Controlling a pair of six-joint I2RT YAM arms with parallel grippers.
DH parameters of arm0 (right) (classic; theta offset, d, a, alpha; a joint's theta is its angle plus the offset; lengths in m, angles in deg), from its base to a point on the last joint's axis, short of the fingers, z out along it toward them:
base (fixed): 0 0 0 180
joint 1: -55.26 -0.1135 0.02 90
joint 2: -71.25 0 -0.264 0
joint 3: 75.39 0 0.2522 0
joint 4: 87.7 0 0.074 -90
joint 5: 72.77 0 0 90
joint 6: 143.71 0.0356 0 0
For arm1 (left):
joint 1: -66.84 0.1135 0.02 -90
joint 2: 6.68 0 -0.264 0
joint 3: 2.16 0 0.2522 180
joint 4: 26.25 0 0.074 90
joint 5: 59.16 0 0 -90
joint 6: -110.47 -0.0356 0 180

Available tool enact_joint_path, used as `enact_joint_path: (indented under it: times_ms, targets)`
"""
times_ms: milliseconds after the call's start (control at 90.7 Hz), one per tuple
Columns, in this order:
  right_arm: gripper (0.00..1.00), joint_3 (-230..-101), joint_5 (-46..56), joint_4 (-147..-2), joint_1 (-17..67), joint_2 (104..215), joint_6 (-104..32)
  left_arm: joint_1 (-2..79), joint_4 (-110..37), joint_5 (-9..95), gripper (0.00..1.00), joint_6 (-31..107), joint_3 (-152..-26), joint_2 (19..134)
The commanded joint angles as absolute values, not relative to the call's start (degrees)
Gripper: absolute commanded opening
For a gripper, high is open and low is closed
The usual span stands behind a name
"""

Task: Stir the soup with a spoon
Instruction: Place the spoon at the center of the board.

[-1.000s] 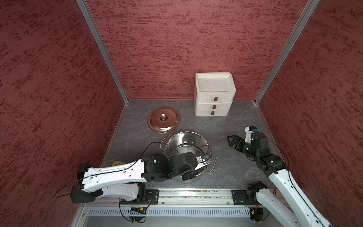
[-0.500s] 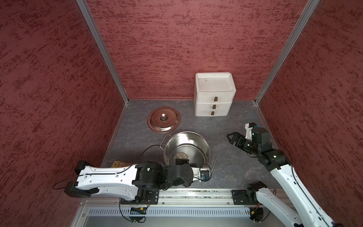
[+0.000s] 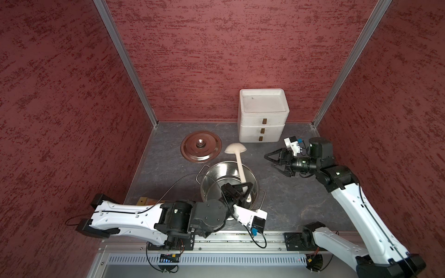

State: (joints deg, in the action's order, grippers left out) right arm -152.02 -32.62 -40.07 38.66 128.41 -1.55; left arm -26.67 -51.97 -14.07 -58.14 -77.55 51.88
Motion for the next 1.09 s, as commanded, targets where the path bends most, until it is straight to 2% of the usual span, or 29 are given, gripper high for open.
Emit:
enact_joint_path:
  times_ms: [0, 165, 342, 463, 529, 639, 827, 915, 1014, 1080]
  targets:
    - [0.90, -152.62, -42.70, -55.92, 35.45, 127.90, 10.71, -24.72, -36.38, -12.61, 0.00, -73.42, -75.37, 52.83]
    - [0.89, -154.47, -41.33, -59.13, 27.91, 129.75, 13.81, -23.81, -33.61, -11.51, 0.00, -74.05, -73.24, 53.26]
    - [0.82, -155.64, -39.09, -63.89, 23.39, 132.17, 15.62, -23.77, -34.39, -11.57, 0.00, -72.89, -72.85, 52.88]
    - [0.65, -157.26, -38.82, -63.43, 22.53, 132.59, 13.82, -23.85, -36.15, -11.84, 0.00, -71.59, -73.27, 52.91]
    - [0.62, -157.73, -38.98, -62.55, 22.32, 132.43, 12.87, -23.84, -36.29, -11.95, 0.00, -71.13, -73.32, 52.91]
    - [0.42, -157.72, -39.10, -61.48, 21.90, 132.55, 12.17, -23.87, -36.56, -11.93, 0.00, -70.77, -73.40, 53.13]
    - [0.38, -158.48, -38.83, -60.04, 20.05, 133.51, 10.40, -23.97, -37.99, -11.23, 0.00, -69.53, -73.93, 53.45]
    - [0.33, -158.79, -38.37, -59.93, 20.00, 133.39, 9.82, -23.96, -38.86, -11.17, 0.00, -68.98, -74.02, 53.27]
    - [0.17, -159.32, -37.96, -58.56, 19.97, 134.00, 9.15, -23.95, -39.45, -10.93, 0.00, -68.59, -74.19, 53.30]
    - [0.00, -159.87, -36.97, -56.68, 19.93, 134.18, 7.69, -23.91, -39.40, -10.91, 0.00, -68.33, -74.15, 53.29]
